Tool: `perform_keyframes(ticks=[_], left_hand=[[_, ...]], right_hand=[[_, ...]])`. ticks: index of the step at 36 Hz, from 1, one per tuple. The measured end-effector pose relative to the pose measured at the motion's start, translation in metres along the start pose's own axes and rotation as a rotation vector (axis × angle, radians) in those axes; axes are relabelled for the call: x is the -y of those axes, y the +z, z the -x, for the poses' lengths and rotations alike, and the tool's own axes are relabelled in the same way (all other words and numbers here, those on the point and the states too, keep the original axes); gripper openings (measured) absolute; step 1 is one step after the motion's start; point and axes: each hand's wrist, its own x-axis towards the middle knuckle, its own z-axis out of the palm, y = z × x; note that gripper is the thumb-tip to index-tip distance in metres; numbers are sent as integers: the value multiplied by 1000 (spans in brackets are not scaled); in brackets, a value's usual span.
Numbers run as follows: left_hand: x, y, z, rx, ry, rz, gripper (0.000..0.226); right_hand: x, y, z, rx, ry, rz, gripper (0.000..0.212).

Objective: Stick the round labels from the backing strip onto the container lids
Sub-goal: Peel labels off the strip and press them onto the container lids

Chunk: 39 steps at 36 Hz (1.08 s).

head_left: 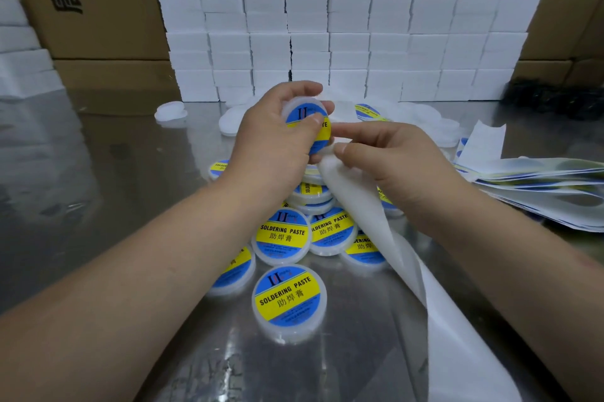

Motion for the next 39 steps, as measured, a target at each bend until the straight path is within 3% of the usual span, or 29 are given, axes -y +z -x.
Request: perform_keyframes(ticks=[5, 12, 20, 34, 39], left_hand=[[-7, -11, -8, -184, -37, 26, 23], [-4, 0, -1, -33, -76, -140, 8], [4, 7, 5, 53, -49, -293, 21], [4, 4, 7, 118, 45, -351, 31], [2, 1, 9, 90, 113, -477, 37]], right_hand=[[-2, -8, -4, -201, 38, 47, 19], [2, -5, 0, -188, -31, 127, 24], [-1, -2, 1, -124, -152, 305, 16], [-2, -2, 4, -160, -239, 363, 42], [-4, -2, 2, -151, -230, 379, 47]])
